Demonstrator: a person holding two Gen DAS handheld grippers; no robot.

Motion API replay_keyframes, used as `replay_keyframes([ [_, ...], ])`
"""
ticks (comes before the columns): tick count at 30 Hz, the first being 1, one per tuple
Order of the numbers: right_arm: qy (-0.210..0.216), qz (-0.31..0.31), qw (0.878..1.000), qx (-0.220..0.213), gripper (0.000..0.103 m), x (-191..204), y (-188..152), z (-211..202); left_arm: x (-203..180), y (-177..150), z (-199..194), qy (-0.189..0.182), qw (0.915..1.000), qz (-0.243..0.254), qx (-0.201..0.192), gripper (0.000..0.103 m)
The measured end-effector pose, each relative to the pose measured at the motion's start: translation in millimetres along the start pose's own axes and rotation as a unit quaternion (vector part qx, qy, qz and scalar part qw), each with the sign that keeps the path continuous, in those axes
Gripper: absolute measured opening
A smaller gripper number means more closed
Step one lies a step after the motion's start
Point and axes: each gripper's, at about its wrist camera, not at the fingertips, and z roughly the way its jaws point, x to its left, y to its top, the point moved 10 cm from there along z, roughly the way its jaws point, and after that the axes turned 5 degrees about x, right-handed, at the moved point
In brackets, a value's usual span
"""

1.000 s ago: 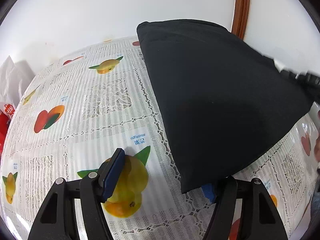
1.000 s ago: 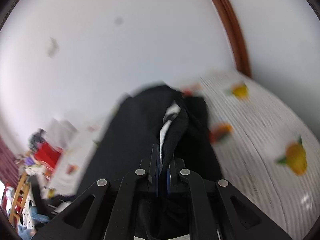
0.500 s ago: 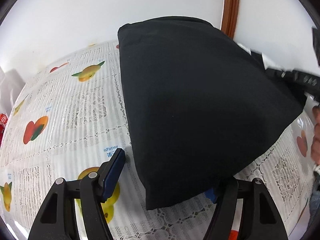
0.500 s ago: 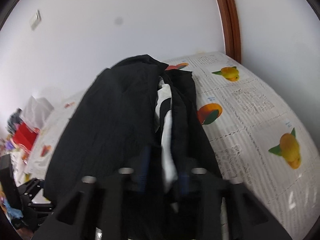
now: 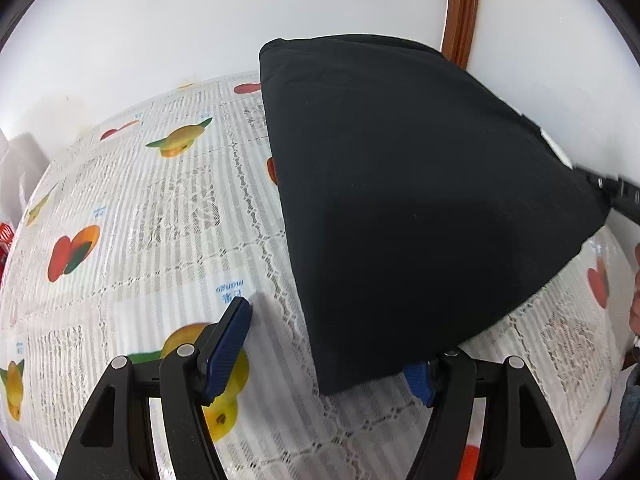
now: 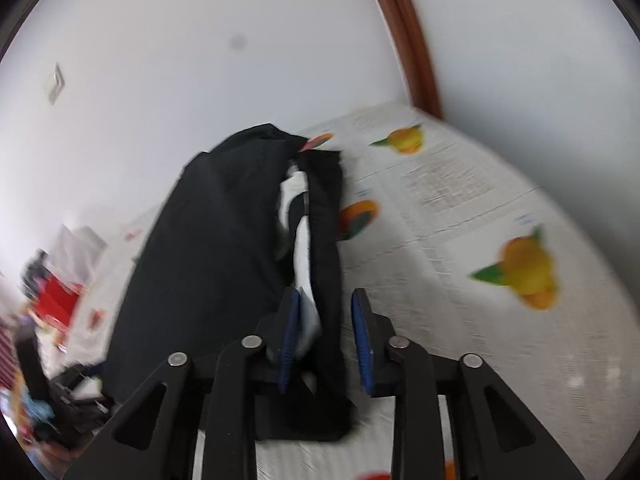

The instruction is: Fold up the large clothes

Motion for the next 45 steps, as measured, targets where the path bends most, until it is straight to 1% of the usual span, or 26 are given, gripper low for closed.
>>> replay_keyframes([
  [3, -0.012, -0.028, 0.999, 0.012, 0.033, -4, -17, -16, 5, -8, -10, -0.008, 0.9999, 0.002, -0.010, 0.066],
  [5, -0.015, -0.036, 0.999, 0.016, 0.034, -10, -29, -26, 8, -13, -15, -0.011, 0.9998, 0.004, -0.016, 0.066],
  [7, -0.008, -0.034, 0.999, 0.021, 0.034, -12, -39, -33, 9, -17, -20, -0.019, 0.9996, 0.004, -0.022, 0.062],
  [8, -0.004, -0.036, 0.999, 0.028, 0.034, -11, -45, -33, 9, -19, -22, -0.023, 0.9995, 0.004, -0.024, 0.057],
  [9, -0.003, -0.041, 0.999, 0.033, 0.035, -9, -49, -32, 8, -19, -23, -0.026, 0.9994, 0.004, -0.024, 0.052],
  [11, 0.005, -0.050, 0.998, 0.041, 0.035, -1, -55, -25, 6, -20, -23, -0.035, 0.9991, 0.003, -0.022, 0.045],
  [14, 0.018, -0.053, 0.997, 0.044, 0.036, 13, -56, -11, 2, -17, -21, -0.042, 0.9989, -0.001, -0.022, 0.039],
  [16, 0.011, -0.055, 0.997, 0.045, 0.041, 18, -53, 3, -4, -14, -21, -0.050, 0.9985, -0.002, -0.021, 0.034],
  [17, 0.000, -0.051, 0.997, 0.049, 0.042, 17, -51, 12, -6, -13, -21, -0.052, 0.9984, -0.001, -0.021, 0.028],
  [18, 0.000, -0.048, 0.998, 0.052, 0.042, 18, -49, 16, -8, -13, -20, -0.052, 0.9985, 0.003, -0.019, 0.022],
  [19, 0.002, -0.045, 0.997, 0.056, 0.042, 19, -48, 21, -9, -13, -20, -0.048, 0.9987, 0.006, -0.019, 0.021],
  [20, 0.006, -0.046, 0.997, 0.062, 0.033, 21, -48, 25, -9, -12, -21, -0.048, 0.9986, 0.007, -0.022, 0.019],
  [21, 0.010, -0.055, 0.996, 0.064, 0.022, 25, -47, 27, -8, -12, -22, -0.048, 0.9985, 0.003, -0.024, 0.018],
  [22, 0.005, -0.063, 0.996, 0.059, 0.019, 28, -45, 27, -6, -12, -23, -0.050, 0.9984, 0.000, -0.025, 0.018],
  [23, 0.003, -0.076, 0.996, 0.056, 0.013, 33, -43, 27, -4, -12, -24, -0.049, 0.9984, -0.001, -0.026, 0.017],
  [24, 0.004, -0.081, 0.995, 0.057, 0.010, 37, -42, 29, -1, -13, -27, -0.047, 0.9985, -0.002, -0.028, 0.017],
  [27, 0.015, -0.091, 0.994, 0.060, 0.008, 53, -38, 34, 16, -17, -35, -0.037, 0.9986, -0.012, -0.036, 0.016],
  [31, 0.046, -0.100, 0.992, 0.065, 0.008, 85, -33, 43, 50, -30, -45, -0.027, 0.9983, -0.039, -0.035, 0.016],
  [36, 0.074, -0.120, 0.988, 0.066, 0.008, 135, -31, 54, 90, -50, -56, -0.009, 0.9971, -0.069, -0.031, 0.016],
  [38, 0.081, -0.125, 0.987, 0.064, 0.008, 150, -31, 56, 103, -57, -58, -0.006, 0.9962, -0.082, -0.029, 0.016],
  [41, 0.079, -0.131, 0.986, 0.064, 0.008, 162, -32, 62, 111, -64, -59, -0.010, 0.9955, -0.091, -0.027, 0.016],
  [43, 0.068, -0.136, 0.986, 0.067, 0.008, 161, -33, 65, 111, -65, -59, -0.012, 0.9956, -0.090, -0.025, 0.016],
  [45, 0.054, -0.134, 0.987, 0.072, 0.011, 158, -37, 62, 114, -65, -56, -0.010, 0.9959, -0.087, -0.022, 0.017],
])
